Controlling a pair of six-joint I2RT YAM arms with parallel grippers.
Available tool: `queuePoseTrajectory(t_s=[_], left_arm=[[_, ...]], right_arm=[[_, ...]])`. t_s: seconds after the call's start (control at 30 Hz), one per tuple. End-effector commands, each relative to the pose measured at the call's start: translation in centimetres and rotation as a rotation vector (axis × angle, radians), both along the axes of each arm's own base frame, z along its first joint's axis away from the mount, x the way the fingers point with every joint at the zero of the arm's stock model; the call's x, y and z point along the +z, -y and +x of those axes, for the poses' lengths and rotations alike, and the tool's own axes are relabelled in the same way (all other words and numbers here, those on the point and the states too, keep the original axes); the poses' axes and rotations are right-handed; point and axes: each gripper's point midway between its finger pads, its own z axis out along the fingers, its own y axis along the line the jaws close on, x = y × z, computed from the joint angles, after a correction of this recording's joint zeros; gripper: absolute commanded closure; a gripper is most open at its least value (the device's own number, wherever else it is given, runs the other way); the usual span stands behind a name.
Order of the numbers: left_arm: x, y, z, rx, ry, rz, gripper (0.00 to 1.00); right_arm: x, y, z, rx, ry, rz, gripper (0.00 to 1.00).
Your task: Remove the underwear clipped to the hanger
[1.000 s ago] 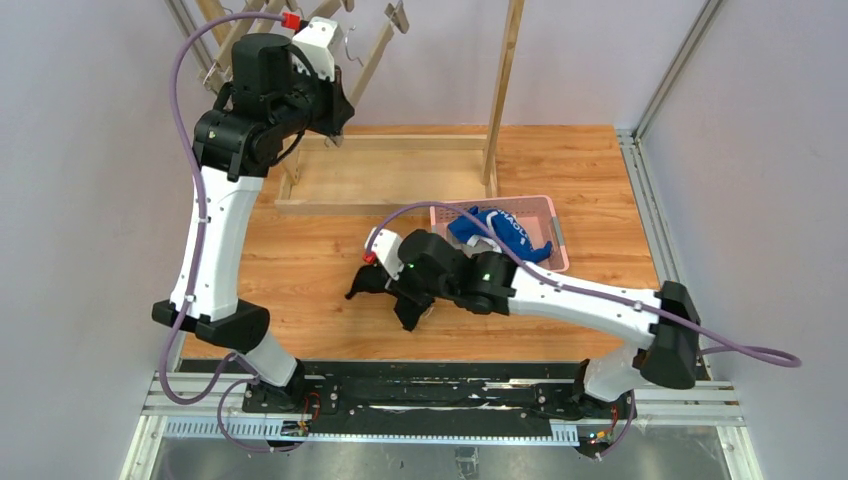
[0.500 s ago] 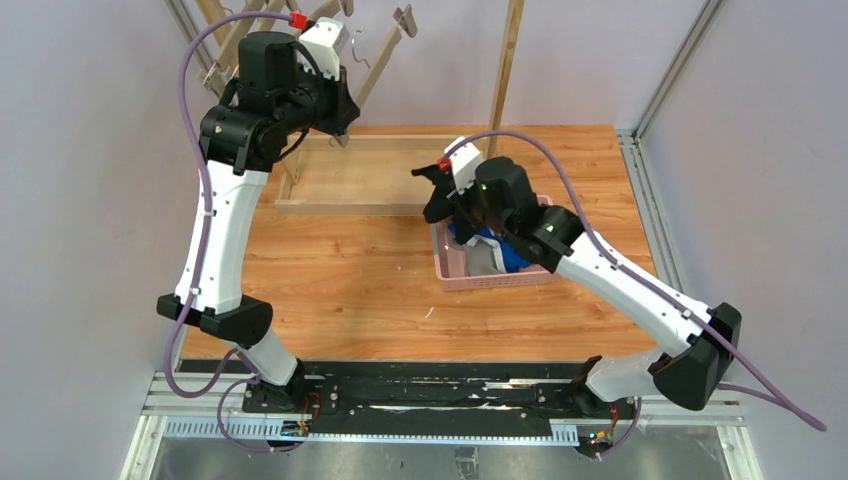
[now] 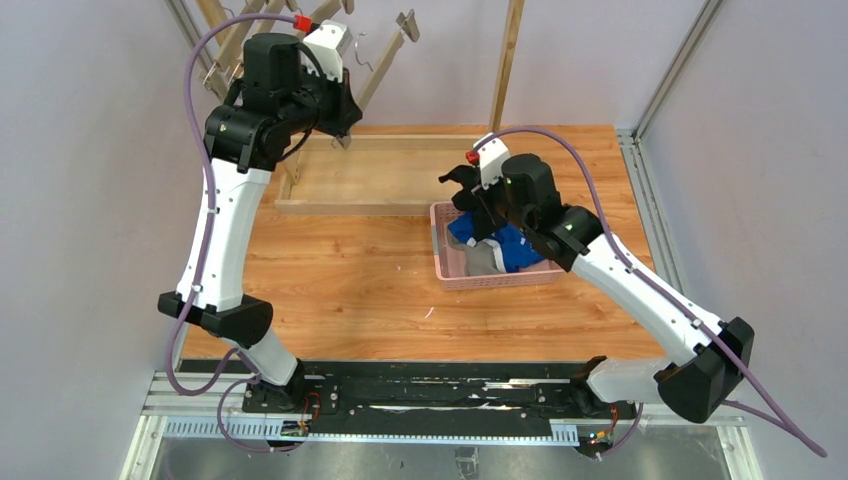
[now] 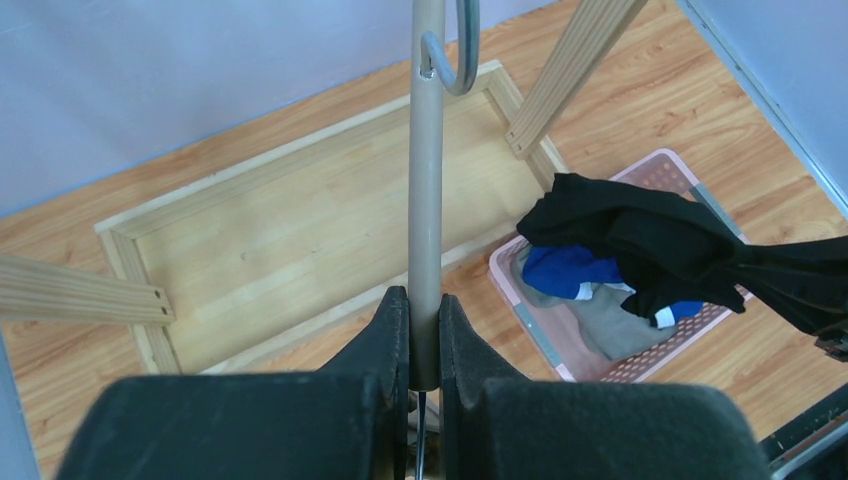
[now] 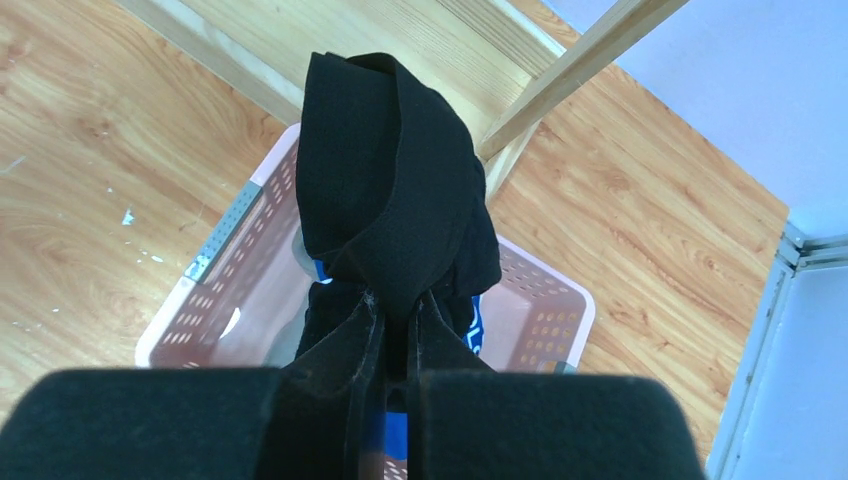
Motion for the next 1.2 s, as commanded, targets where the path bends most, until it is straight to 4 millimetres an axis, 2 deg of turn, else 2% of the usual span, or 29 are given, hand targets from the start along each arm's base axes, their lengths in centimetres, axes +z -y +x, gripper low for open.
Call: queuePoseTrajectory(t_s=[0.0, 0.17, 0.3, 0.5, 0.67, 0.77, 0.9, 1.03, 1.17], left_arm=[[0.6, 0.3, 1.0, -0.012, 0.04, -0.011, 1.0], [0.4, 0.4, 1.8, -0.006, 0.04, -0.014, 1.0], [0.3, 0.8, 2.5, -0.013, 0.035, -0.027, 1.0], [0.6, 0.4, 3.8, 0.01, 0.036, -0.049, 1.0], [1.0, -0.4, 4.6, 0.04, 0.049, -0.069, 1.0], [1.3, -0.5, 4.7, 0.039, 0.054, -0.085, 1.0], [1.8, 0.1, 4.2, 0.004, 0.057, -0.108, 1.0], [2.1, -0.1, 3.5, -0.007, 0.065, -0.102, 1.0], [2.2, -0.7, 3.2, 0.01, 0.078, -0.079, 1.0]], right_arm=[[1.4, 0.7, -1.6, 0.007, 0.008, 0.075, 1.0], [1.1, 1.4, -2.5, 0.003, -0.012, 0.074, 1.0], [0.3, 1.2, -2.2, -0.001, -0.038, 0.049, 0.99], [-2.6, -0.7, -1.8, 0.05, -0.171, 0.001, 1.0], [-4.1, -1.6, -2.1, 0.063, -0.232, 0.023, 1.0], [-5.1, -1.4, -1.5, 0.035, -0.246, 0.006, 0.99], [-7.2, -1.6, 0.3, 0.005, -0.273, -0.012, 0.99], [-9.6, -2.3, 2.0, -0.003, -0.344, 0.002, 0.99], [-12.0, -3.6, 2.4, 0.017, -0.414, 0.012, 0.99]])
